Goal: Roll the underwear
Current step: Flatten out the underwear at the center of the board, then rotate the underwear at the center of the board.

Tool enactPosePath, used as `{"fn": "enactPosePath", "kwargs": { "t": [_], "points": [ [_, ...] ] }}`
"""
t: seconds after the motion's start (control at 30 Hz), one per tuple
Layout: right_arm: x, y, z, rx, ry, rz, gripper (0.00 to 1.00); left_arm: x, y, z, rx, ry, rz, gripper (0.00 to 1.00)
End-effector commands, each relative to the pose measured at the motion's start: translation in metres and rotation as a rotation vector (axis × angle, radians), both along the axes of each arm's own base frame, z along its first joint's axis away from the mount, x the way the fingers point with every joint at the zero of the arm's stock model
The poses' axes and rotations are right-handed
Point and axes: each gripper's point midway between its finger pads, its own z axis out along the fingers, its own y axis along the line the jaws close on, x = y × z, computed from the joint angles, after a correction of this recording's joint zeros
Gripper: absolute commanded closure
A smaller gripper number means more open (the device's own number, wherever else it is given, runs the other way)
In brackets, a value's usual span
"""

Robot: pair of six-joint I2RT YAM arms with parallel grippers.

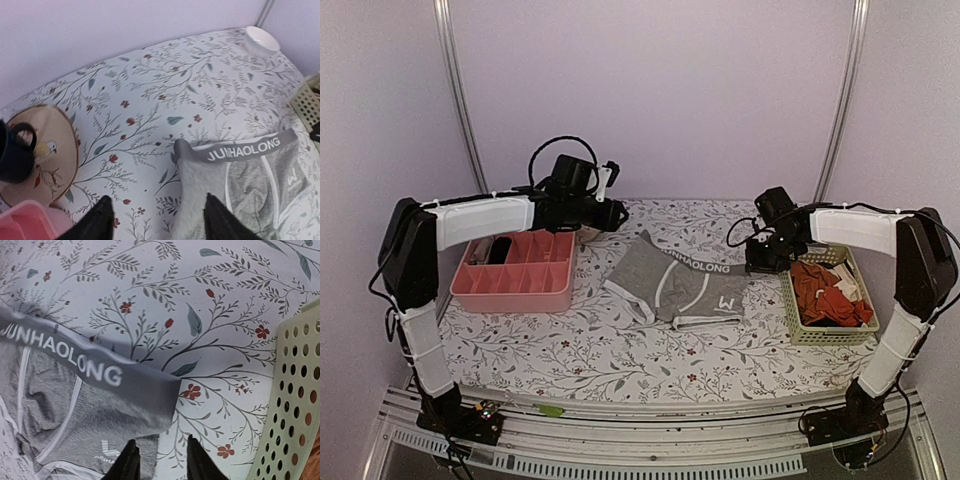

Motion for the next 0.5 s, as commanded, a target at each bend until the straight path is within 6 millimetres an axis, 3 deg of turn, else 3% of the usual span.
{"fn": "enactPosePath", "kwargs": {
  "t": [0.0, 0.1, 0.17, 0.3, 0.47],
  "points": [
    [0.022, -0.011, 0.019, -0.030, -0.035, -0.027, 0.61, 0.021, 0.045, 0.019, 0.122, -0.025, 0.192, 0.24],
    [0.026, 0.010, 0.039, 0.084, -0.090, 0.028, 0.60, 0.012, 0.041, 0.017, 0.106, -0.007, 0.150, 0.20],
    [0.019, 0.026, 0.039, 0.160, -0.083, 0.102, 0.61, 0.000, 0.034, 0.007, 0.105, 0.018, 0.101, 0.20],
    [-0.002, 0.050, 0.006, 0.226, 0.044, 0.248, 0.70, -0.028, 0.023, -0.019, 0.104, 0.073, -0.002, 0.22],
    [-0.034, 0.078, -0.025, 0.222, 0.141, 0.383, 0.78, -0.052, 0.017, -0.029, 0.089, 0.111, -0.072, 0.23]
  ]
}}
